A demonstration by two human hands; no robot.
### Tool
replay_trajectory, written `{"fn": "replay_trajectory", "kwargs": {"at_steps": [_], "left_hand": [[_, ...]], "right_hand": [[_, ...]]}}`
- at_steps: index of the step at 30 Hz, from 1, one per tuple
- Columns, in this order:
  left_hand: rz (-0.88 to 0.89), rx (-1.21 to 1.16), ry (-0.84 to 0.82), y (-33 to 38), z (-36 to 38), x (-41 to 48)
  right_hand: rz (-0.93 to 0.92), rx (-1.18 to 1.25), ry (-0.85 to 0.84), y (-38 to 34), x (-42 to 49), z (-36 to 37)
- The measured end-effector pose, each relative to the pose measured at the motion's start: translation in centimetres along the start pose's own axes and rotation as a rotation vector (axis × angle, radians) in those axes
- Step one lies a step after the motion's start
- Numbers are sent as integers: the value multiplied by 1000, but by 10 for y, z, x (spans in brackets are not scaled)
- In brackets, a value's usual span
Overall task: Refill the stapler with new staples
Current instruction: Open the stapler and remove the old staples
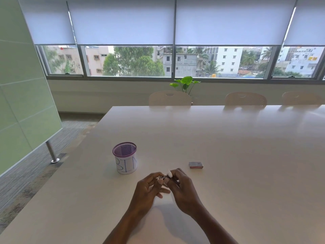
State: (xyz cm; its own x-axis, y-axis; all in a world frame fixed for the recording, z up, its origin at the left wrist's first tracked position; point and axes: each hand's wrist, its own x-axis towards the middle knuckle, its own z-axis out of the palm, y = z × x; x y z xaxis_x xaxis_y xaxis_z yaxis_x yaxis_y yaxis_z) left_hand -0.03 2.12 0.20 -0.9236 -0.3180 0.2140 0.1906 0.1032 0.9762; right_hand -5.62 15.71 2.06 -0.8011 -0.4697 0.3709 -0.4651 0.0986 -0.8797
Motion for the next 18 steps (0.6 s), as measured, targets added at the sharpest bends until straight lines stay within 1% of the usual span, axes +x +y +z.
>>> {"fn": "replay_trajectory", "kwargs": {"at_steps": [8,18], "left_hand": [[57,-14,41,4,6,-2],[80,8,107,4,11,-2]], "right_hand": [[-25,-61,32,3,-1,3],[-44,-69,104,6,0,10]]}}
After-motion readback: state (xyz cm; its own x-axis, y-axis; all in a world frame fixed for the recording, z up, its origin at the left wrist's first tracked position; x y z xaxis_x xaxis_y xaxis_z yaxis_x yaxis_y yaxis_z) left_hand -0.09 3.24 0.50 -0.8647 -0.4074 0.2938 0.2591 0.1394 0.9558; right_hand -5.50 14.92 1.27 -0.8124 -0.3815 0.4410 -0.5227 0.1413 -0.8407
